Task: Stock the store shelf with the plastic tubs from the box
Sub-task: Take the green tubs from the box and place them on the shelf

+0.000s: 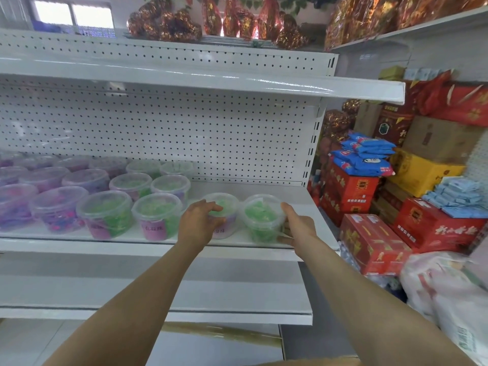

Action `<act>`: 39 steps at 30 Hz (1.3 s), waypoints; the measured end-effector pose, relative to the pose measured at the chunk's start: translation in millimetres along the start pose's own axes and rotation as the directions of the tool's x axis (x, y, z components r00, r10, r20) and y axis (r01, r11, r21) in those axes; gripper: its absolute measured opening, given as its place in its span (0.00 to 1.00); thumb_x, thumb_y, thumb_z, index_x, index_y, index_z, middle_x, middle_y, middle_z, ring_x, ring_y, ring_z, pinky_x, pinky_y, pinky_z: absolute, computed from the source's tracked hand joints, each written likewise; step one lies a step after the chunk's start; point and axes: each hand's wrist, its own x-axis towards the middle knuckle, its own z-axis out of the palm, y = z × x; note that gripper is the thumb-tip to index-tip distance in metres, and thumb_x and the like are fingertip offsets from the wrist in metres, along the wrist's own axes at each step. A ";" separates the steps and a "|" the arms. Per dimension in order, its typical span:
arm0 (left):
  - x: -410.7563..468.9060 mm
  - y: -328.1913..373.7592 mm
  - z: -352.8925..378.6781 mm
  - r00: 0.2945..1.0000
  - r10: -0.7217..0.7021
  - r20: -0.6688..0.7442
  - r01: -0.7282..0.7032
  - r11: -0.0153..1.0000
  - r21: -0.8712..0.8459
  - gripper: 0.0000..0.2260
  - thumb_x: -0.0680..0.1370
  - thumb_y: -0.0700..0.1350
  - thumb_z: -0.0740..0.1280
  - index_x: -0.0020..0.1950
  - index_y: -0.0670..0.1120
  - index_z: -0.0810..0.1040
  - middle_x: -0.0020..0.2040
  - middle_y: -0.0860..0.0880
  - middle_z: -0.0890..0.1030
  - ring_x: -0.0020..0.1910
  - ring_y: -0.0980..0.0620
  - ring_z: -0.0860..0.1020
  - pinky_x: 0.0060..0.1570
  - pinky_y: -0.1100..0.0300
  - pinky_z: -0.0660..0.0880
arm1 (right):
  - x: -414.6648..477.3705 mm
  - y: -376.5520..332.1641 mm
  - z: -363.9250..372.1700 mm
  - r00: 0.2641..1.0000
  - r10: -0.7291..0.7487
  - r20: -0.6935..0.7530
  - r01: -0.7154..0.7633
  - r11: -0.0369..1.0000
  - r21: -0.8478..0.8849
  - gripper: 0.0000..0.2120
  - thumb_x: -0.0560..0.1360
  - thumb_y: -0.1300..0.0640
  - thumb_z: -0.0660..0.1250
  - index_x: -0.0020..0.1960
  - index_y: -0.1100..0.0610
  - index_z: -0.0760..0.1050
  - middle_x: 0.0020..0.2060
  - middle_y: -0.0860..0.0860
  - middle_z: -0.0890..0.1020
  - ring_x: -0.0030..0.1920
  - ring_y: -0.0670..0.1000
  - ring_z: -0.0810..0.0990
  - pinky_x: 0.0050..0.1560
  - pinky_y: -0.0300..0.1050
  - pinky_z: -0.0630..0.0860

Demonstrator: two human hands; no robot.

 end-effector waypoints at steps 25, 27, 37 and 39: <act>0.9 2.9 -2.1 1.000 0.002 -0.009 -0.002 1.000 -0.020 0.14 0.69 0.46 0.76 0.53 0.47 0.84 0.61 0.49 0.80 0.68 0.50 0.71 0.67 0.54 0.65 | -8.7 1.0 17.3 0.752 -0.541 0.376 0.638 0.454 -0.622 0.19 0.69 0.44 0.77 0.57 0.48 0.83 0.62 0.46 0.80 0.67 0.49 0.71 0.67 0.42 0.66; 3.7 1.8 -2.0 1.000 0.004 -0.001 -0.004 1.000 -0.003 0.14 0.69 0.47 0.76 0.54 0.47 0.84 0.61 0.49 0.80 0.68 0.50 0.71 0.67 0.54 0.66 | -4.8 -1.5 11.7 0.756 -0.488 0.437 0.651 0.493 -0.577 0.15 0.72 0.50 0.75 0.58 0.48 0.83 0.66 0.48 0.78 0.71 0.49 0.69 0.70 0.42 0.63; 17.0 2.1 -1.0 1.000 -0.026 0.018 0.025 0.998 0.057 0.13 0.69 0.48 0.76 0.53 0.49 0.83 0.60 0.50 0.80 0.61 0.49 0.74 0.62 0.56 0.69 | -1.0 -3.5 9.4 0.730 -0.623 0.282 0.590 0.365 -0.720 0.13 0.73 0.56 0.70 0.57 0.50 0.83 0.58 0.47 0.82 0.67 0.52 0.69 0.60 0.46 0.73; 19.4 2.7 -1.3 1.000 -0.022 0.018 0.020 0.998 0.066 0.13 0.69 0.48 0.77 0.52 0.49 0.83 0.59 0.50 0.81 0.59 0.49 0.75 0.61 0.57 0.70 | -4.3 -2.3 16.0 0.743 -0.621 0.251 0.567 0.384 -0.729 0.17 0.70 0.43 0.74 0.56 0.49 0.83 0.55 0.45 0.82 0.66 0.49 0.69 0.58 0.45 0.74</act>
